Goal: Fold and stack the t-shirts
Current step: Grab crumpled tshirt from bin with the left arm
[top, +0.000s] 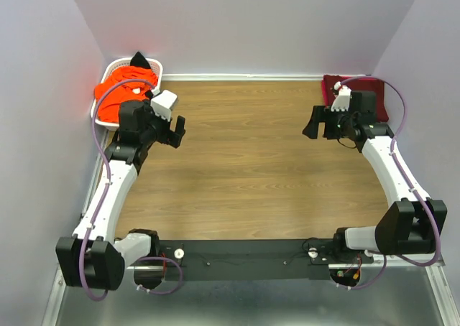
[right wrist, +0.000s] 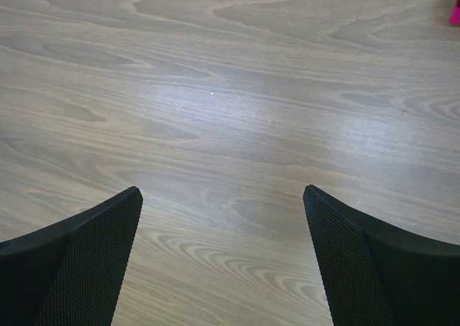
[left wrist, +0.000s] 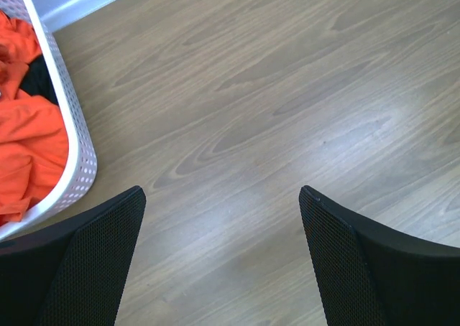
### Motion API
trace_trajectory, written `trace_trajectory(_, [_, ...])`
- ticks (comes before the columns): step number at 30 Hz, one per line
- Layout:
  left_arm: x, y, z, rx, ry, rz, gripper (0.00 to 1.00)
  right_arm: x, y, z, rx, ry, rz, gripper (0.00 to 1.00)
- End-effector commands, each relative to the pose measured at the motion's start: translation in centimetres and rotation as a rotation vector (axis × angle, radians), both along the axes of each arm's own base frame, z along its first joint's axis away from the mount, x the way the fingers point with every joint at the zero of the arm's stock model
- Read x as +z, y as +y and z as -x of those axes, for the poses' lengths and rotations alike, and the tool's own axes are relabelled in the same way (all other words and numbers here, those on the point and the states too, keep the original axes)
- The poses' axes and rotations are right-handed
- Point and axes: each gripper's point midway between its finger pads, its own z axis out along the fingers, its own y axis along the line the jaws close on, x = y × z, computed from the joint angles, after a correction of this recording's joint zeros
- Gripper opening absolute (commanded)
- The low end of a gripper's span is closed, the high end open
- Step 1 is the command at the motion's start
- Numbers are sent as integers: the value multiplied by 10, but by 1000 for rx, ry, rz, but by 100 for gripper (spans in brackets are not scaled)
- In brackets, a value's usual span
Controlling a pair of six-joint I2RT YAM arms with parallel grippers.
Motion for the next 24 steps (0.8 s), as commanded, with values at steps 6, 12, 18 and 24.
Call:
trace_trajectory(6, [44, 45, -73, 44, 70, -15, 96, -2, 4, 6, 51, -11, 9, 100])
trace_trajectory(12, [72, 125, -143, 198, 64, -22, 95, -9, 7, 9, 84, 0, 15, 100])
trace_trajectory(18, [56, 199, -198, 339, 118, -11, 96, -16, 5, 9, 75, 22, 18, 100])
trace_trajectory(24, [3, 252, -227, 463, 172, -39, 96, -22, 3, 7, 61, 38, 24, 100])
